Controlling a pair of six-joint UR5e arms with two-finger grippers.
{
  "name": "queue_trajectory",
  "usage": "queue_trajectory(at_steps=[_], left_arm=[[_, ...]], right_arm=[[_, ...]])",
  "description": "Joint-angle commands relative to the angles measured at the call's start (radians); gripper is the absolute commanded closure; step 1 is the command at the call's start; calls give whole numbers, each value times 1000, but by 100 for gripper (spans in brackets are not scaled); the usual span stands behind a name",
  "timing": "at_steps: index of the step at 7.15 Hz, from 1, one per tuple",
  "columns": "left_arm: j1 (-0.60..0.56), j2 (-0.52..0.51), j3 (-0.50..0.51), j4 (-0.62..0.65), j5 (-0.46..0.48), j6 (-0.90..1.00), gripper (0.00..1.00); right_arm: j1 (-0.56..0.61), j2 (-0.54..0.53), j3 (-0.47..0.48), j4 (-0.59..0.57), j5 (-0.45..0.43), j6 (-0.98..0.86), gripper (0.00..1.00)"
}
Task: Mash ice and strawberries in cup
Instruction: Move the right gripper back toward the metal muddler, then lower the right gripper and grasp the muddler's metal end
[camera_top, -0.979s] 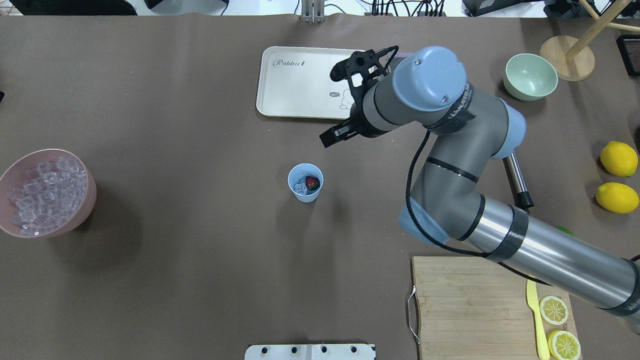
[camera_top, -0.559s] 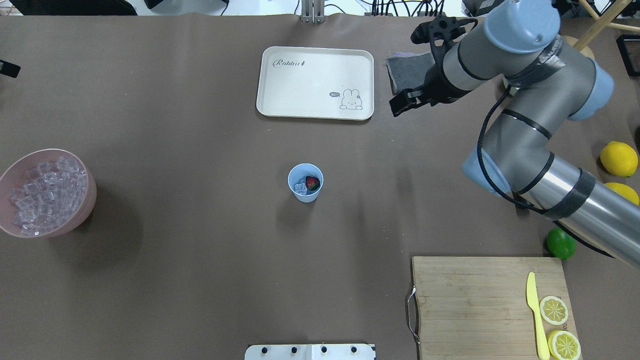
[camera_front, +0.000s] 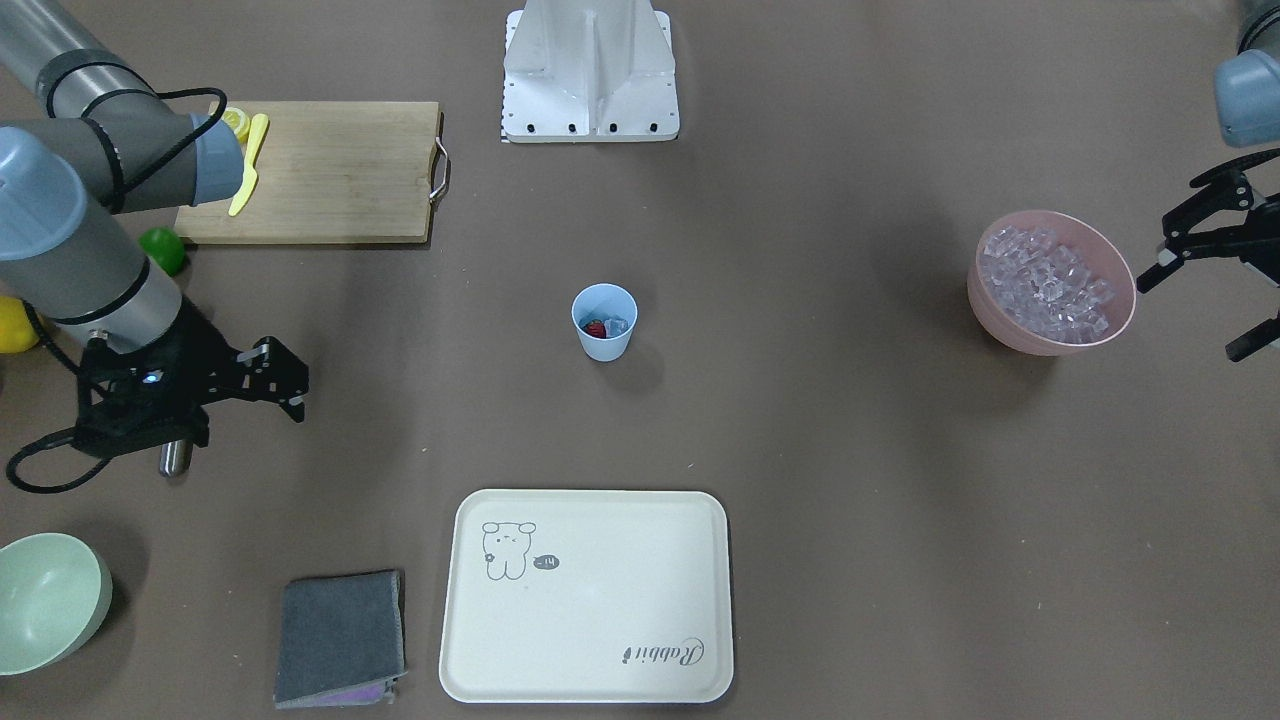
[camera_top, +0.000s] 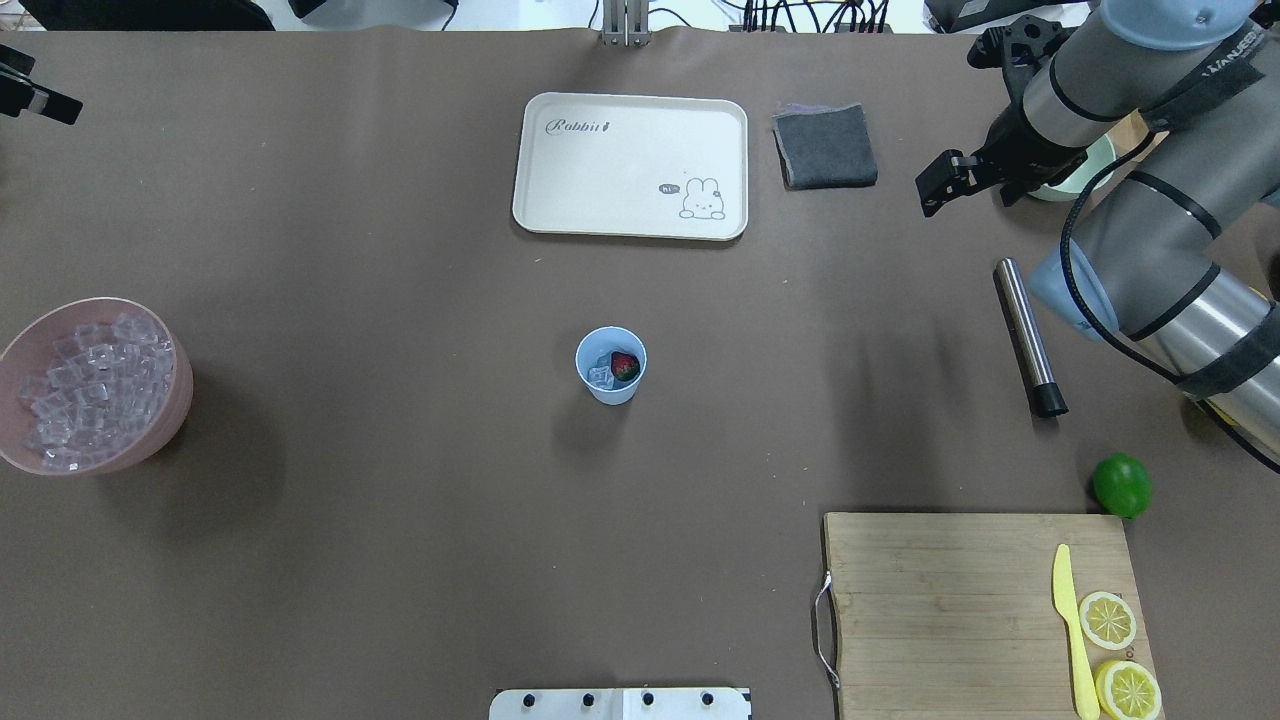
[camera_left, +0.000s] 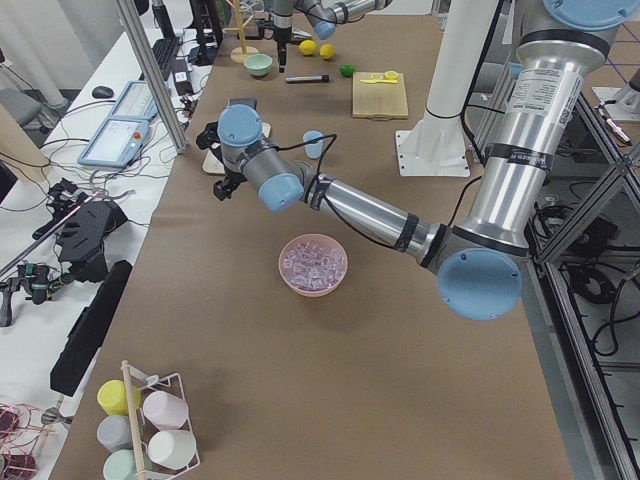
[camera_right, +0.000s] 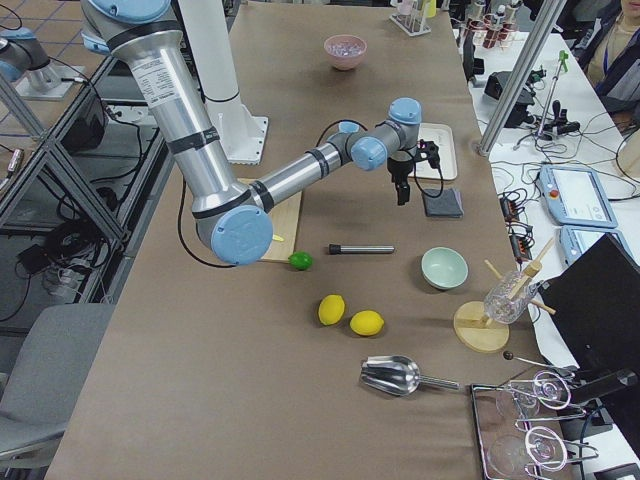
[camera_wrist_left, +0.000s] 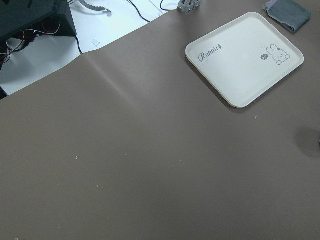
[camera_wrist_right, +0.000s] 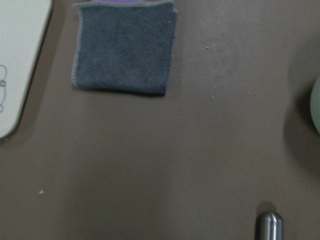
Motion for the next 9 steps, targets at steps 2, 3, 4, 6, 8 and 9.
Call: queue_trajectory(at_steps=[2,3,4,6,8,9], left_arm=[[0,-12,-7,-3,65,0,3],[2,-22,-4,0,65,-4,3],[0,-22,-16,-3,65,-4,3],[-1,-22,-14,1,67,-6,3],[-3,-22,-24,0,70,-6,3],[-3,-24,-27,0,74,-6,3]], right_arm=[[11,-4,-107,-53,1,-100,1],[11,-4,-140,-51,-1,-132,1],[11,-19,-149,-53,1,-169,1],[11,-30,-212,7,1,-173,1],[9,-37,-313,151,16,-166,1],[9,-37,-319,163,16,-147,1]])
